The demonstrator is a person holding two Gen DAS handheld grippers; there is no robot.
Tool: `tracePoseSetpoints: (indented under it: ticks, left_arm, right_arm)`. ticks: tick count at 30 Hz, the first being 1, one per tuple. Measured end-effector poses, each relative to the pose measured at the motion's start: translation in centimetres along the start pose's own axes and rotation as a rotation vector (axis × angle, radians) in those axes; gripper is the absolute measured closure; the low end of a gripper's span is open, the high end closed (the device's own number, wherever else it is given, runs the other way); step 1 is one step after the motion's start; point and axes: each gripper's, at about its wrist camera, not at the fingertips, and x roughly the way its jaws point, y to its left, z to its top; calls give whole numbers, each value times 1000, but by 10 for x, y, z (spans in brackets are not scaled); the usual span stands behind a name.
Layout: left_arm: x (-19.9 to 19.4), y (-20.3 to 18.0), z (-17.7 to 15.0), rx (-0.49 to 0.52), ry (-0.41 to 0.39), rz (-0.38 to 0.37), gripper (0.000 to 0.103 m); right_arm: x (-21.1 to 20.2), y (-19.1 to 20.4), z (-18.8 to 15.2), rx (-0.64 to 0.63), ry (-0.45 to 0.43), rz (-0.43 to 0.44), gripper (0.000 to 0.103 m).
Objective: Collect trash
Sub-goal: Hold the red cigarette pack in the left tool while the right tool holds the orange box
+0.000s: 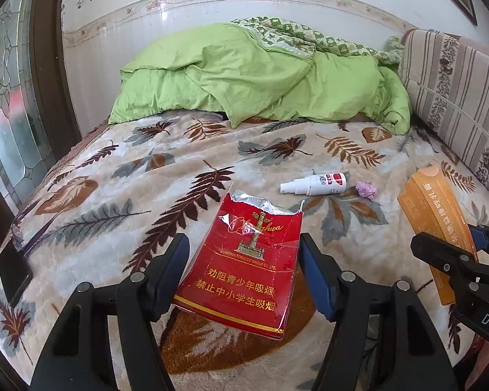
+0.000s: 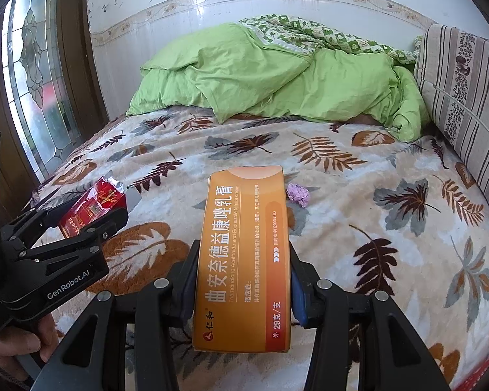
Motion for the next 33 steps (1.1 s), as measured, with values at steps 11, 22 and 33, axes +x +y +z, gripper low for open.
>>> tracePoseSetpoints:
  ticks: [11, 22, 33]
  left_arm:
    - [-4, -8, -2, 33, -17, 10, 36]
    - [-7, -12, -2, 43, -26, 14, 36]
    - [-7, -12, -1, 43, -22, 12, 36]
  right_arm:
    - [-1, -1, 0, 7, -3, 1, 54]
    - [-3, -4, 0, 14, -3, -5, 54]
    - [-2, -5, 0, 14, -1, -5, 54]
